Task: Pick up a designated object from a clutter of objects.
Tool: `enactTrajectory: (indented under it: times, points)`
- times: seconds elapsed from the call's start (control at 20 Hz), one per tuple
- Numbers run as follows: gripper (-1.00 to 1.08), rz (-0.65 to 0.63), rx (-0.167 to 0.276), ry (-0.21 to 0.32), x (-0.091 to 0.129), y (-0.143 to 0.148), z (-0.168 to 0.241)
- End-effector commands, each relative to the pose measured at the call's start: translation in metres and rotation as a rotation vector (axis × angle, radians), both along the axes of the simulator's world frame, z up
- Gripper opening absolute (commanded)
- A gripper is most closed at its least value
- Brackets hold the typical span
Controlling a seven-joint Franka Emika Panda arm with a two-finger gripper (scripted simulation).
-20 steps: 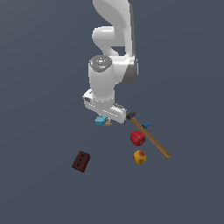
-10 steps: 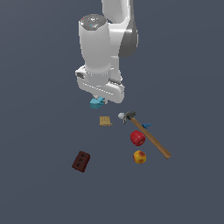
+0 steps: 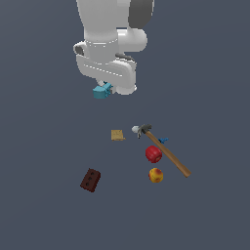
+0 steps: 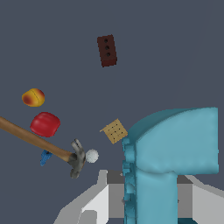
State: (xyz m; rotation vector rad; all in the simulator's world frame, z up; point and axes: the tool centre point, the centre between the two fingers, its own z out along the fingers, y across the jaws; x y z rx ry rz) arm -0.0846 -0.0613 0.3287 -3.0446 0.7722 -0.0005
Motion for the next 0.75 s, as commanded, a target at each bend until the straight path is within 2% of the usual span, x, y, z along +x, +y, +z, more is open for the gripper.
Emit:
enactTrajectory:
  times: [0.0, 0.35, 0.7]
  points:
    - [-1.00, 0.000, 0.000, 0.000, -0.006, -0.003, 0.018]
    - [-1.00, 0.000, 0.000, 0.000, -0.014, -0.008, 0.051]
    - [-1.00, 0.001, 0.000, 0.000, -0.015, -0.009, 0.061]
